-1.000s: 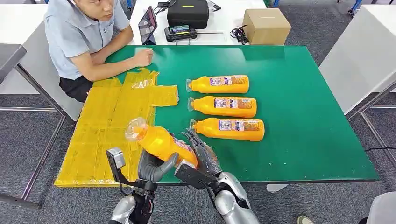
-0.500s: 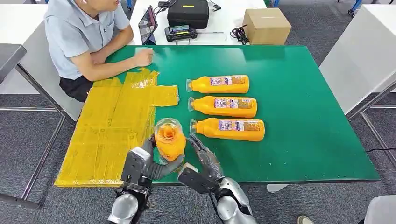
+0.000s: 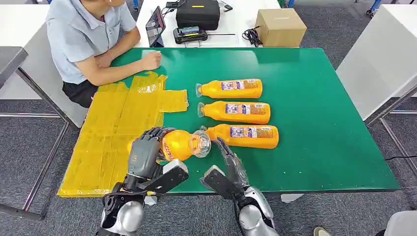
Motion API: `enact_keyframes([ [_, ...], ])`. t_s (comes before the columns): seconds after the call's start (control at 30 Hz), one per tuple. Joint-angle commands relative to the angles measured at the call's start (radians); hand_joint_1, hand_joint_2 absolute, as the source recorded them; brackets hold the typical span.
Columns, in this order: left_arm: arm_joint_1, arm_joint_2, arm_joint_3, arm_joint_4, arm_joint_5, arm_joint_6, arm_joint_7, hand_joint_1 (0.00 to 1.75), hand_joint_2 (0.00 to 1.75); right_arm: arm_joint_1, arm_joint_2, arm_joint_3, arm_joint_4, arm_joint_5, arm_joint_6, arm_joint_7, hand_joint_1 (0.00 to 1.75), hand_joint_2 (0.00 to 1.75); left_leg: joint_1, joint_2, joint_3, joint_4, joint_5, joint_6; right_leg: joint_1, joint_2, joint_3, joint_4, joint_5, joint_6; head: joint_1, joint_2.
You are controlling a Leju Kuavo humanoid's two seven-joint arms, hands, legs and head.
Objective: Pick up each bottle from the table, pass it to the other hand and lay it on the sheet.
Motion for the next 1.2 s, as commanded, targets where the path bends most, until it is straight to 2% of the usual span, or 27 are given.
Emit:
enact_keyframes([
  [0.03,-0.113,0.065,0.09,0.124,-0.366,-0.001,0.149,1.75,1.75,-0.047,0.01,-0.056,0.053,-0.022,0.021,-0.031,0.0,1.75,0.0,0.0,0.002,-0.001,0.0,-0.002,0.0,0.0,0.002,0.0,0.0,-0.002,0.0,0.0],
  [0.07,-0.13,0.081,0.098,0.159,-0.392,0.006,0.163,1.75,1.75,-0.052,0.011,-0.055,0.061,-0.026,0.022,-0.035,0.0,1.75,0.0,0.0,0.002,-0.001,0.0,-0.001,0.0,0.0,0.002,-0.001,0.0,-0.002,0.0,0.0],
  [0.13,-0.172,0.164,0.036,0.258,-0.392,-0.013,0.254,1.75,1.75,-0.064,0.012,-0.053,0.081,-0.033,0.021,-0.045,0.0,1.75,0.0,0.0,0.004,-0.002,0.001,-0.002,0.0,0.0,0.003,-0.001,0.0,-0.002,0.0,0.0],
  [0.2,-0.2,0.18,0.057,0.339,-0.392,-0.02,0.269,1.75,1.75,-0.073,0.013,-0.051,0.094,-0.04,0.022,-0.052,0.0,1.75,0.0,0.0,0.005,-0.003,0.001,-0.002,0.0,0.0,0.004,-0.002,0.001,-0.002,0.0,0.0],
  [0.47,-0.261,0.171,0.197,0.524,-0.392,-0.029,0.215,1.75,1.75,-0.097,0.007,-0.039,0.136,-0.05,0.024,-0.065,0.0,1.75,0.001,0.001,0.005,-0.002,0.001,-0.003,0.001,0.001,0.004,-0.001,0.0,-0.002,0.0,0.0],
  [0.5,-0.272,0.188,0.188,0.556,-0.392,-0.046,0.22,1.75,1.75,-0.1,0.006,-0.037,0.141,-0.052,0.024,-0.068,0.0,1.75,0.001,0.001,0.003,-0.002,0.001,-0.002,0.001,0.001,0.003,-0.001,0.0,-0.002,0.0,0.0],
  [0.7,-0.28,0.191,0.212,0.593,-0.392,-0.05,0.221,1.75,1.75,-0.104,0.005,-0.035,0.145,-0.055,0.023,-0.071,0.0,1.75,0.001,0.0,0.002,-0.001,0.001,-0.002,0.001,0.0,0.002,0.0,0.0,-0.001,0.0,0.0],
  [0.87,-0.296,0.231,0.189,0.677,-0.392,0.011,0.241,1.75,1.75,-0.106,0.009,-0.031,0.154,-0.072,0.016,-0.082,0.0,1.75,0.001,0.002,0.004,-0.001,0.001,-0.003,0.001,0.002,0.003,0.0,0.0,-0.002,0.0,0.0],
  [0.9,-0.293,0.217,0.211,0.675,-0.392,0.013,0.235,1.01,1.75,-0.103,0.01,-0.03,0.152,-0.073,0.016,-0.082,0.0,1.75,0.001,0.0,0.002,-0.001,0.001,-0.002,0.0,0.001,0.002,0.0,0.0,-0.001,0.0,0.0],
  [0.93,-0.29,0.215,0.208,0.666,-0.392,0.011,0.227,0.16,1.75,-0.099,0.01,-0.031,0.15,-0.074,0.015,-0.082,0.0,1.75,0.001,0.001,0.005,-0.002,0.001,-0.003,0.001,0.001,0.004,0.0,0.0,-0.003,0.0,0.0],
  [0.97,-0.29,0.218,0.197,0.666,-0.392,0.005,0.229,0.07,1.75,-0.098,0.01,-0.031,0.15,-0.074,0.015,-0.082,0.0,1.75,0.002,0.002,0.004,-0.001,0.0,-0.004,0.001,0.002,0.004,0.0,0.0,-0.003,0.0,0.0],
  [1.03,-0.288,0.209,0.197,0.662,-0.392,-0.002,0.23,0.0,1.75,-0.097,0.009,-0.033,0.153,-0.076,0.013,-0.085,0.0,1.75,0.001,0.002,0.004,-0.001,0.0,-0.003,0.001,0.002,0.003,0.0,0.0,-0.002,0.0,0.0],
  [1.2,-0.29,0.201,0.195,0.663,-0.392,-0.006,0.225,0.0,1.75,-0.099,0.007,-0.034,0.151,-0.076,0.013,-0.086,0.0,1.75,0.001,0.001,0.004,-0.001,0.001,-0.004,0.001,0.001,0.004,0.0,0.0,-0.002,0.0,0.0],
])
